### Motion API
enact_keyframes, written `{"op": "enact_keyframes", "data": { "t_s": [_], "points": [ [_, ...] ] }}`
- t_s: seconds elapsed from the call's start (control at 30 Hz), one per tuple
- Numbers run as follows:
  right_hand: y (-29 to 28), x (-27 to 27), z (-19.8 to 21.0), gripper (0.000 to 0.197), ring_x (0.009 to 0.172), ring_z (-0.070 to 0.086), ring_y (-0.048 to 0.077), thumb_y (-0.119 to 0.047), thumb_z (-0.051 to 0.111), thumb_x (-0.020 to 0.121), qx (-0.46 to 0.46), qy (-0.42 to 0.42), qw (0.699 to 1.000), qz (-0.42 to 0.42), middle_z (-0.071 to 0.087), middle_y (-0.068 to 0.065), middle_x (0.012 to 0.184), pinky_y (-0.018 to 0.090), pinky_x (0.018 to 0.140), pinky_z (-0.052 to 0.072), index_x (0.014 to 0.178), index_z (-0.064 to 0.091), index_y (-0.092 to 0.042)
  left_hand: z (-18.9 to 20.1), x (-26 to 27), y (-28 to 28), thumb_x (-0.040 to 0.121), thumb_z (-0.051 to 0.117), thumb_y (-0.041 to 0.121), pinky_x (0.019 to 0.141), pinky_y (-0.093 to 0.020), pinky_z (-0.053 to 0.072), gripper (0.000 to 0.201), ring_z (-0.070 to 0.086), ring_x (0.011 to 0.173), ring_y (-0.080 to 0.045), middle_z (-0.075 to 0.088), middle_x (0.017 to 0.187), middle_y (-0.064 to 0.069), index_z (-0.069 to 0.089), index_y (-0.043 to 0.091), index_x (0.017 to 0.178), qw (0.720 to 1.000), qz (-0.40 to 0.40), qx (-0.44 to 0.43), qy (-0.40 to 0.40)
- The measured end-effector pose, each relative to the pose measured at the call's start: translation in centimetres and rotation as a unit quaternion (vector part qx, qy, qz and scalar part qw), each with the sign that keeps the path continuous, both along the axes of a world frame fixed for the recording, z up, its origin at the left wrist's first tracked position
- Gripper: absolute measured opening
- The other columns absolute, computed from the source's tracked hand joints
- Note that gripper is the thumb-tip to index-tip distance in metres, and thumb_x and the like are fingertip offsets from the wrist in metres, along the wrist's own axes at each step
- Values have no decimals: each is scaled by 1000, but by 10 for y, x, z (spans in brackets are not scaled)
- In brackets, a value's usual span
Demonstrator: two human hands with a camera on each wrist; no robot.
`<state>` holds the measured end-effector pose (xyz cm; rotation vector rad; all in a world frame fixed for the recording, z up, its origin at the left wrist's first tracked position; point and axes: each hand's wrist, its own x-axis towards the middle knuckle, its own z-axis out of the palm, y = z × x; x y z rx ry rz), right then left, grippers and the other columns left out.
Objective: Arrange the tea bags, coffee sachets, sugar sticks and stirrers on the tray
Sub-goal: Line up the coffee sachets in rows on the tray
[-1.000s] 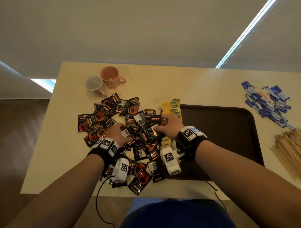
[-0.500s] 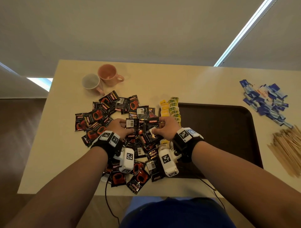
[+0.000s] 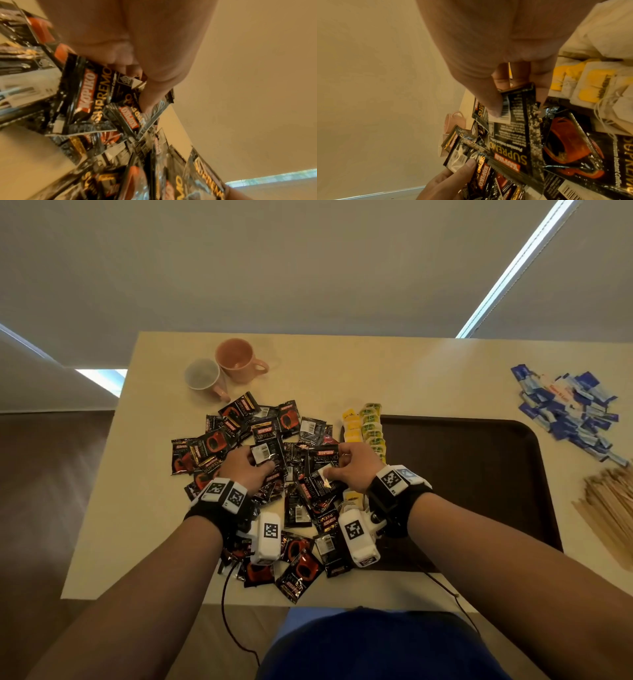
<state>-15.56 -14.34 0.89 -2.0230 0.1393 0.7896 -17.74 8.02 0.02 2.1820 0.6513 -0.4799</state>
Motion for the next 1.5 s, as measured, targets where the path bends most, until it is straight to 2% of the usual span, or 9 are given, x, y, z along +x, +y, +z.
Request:
{"op": "enact_keyframes", "data": {
  "t_s": [0.17, 0.23, 0.3, 0.33, 0.5, 0.83, 1.07, 1.27, 1.5],
  "points": [
    [-11, -3, 32, 19, 41, 49, -6, -3, 71, 87, 72, 7, 997, -18, 49, -19, 40, 7, 50, 40, 82, 58, -16, 33, -10, 12, 89, 73, 21, 86, -33, 50, 28, 64, 97, -17, 69, 110, 0, 67, 14, 115, 994, 62, -16, -87],
    [-7, -3, 46, 20, 62, 67, 15, -13, 77, 83, 103, -16, 994, -36, 67, 0, 60, 29, 70, 57, 84, 60, -23, 49, -9, 9, 88, 74, 23, 89, -38, 54, 28, 67, 99, -18, 70, 112, 1, 67, 18, 114, 986, 101, -67, -116],
    [-5, -2, 60, 20, 95, 64, 50, -22, 81, 77, 146, -31, 988, -50, 66, 33, 100, 60, 87, 54, 91, 67, -24, 64, -6, -3, 88, 74, 25, 87, -43, 57, 18, 70, 97, -20, 72, 107, 1, 67, 24, 105, 975, 133, -129, -124],
    [-5, -2, 67, 22, 101, 63, 50, -19, 80, 78, 171, -30, 983, -57, 65, 34, 106, 61, 89, 52, 96, 68, -24, 71, -4, -12, 89, 73, 25, 84, -42, 57, 12, 71, 94, -22, 73, 102, 0, 67, 25, 99, 971, 137, -163, -112],
    [-23, 4, 90, 33, 96, 72, 28, -1, 72, 85, 209, -56, 972, -90, 74, 15, 103, 48, 88, 58, 114, 64, -14, 95, 2, -66, 94, 66, 13, 86, -53, 57, 18, 74, 95, -33, 76, 104, -12, 68, 13, 111, 906, 192, -371, -61],
    [-100, 13, 100, 52, 89, 73, 19, -1, 72, 85, 190, -86, 972, -108, 73, 4, 98, 38, 78, 61, 131, 51, -14, 110, 12, -151, 91, 63, 4, 67, -45, 60, 37, 73, 81, -37, 72, 94, -25, 55, -13, 124, 857, 243, -452, -52],
    [-127, 17, 105, 53, 86, 73, 19, -1, 71, 86, 201, -109, 969, -95, 73, 1, 92, 32, 72, 62, 132, 50, -18, 106, 21, -174, 91, 62, 10, 73, -47, 57, 15, 72, 68, -31, 72, 76, -18, 65, -5, 93, 870, 248, -426, -32],
    [-119, 19, 104, 57, 85, 72, 24, -8, 73, 85, 145, -150, 977, -41, 73, 8, 91, 35, 75, 62, 135, 48, -19, 107, 22, -174, 94, 62, 25, 89, -51, 55, 35, 72, 97, -35, 72, 112, -22, 63, 3, 122, 846, 210, -490, -22],
    [-101, 16, 102, 54, 77, 60, 12, -39, 72, 85, 4, -266, 963, 34, 64, -2, 96, 36, 78, 56, 136, 55, -31, 92, 21, -166, 58, 90, 31, 96, -60, 51, 66, 71, 105, -35, 74, 111, -13, 67, 17, 118, 894, 120, -419, -99]
  ]
}}
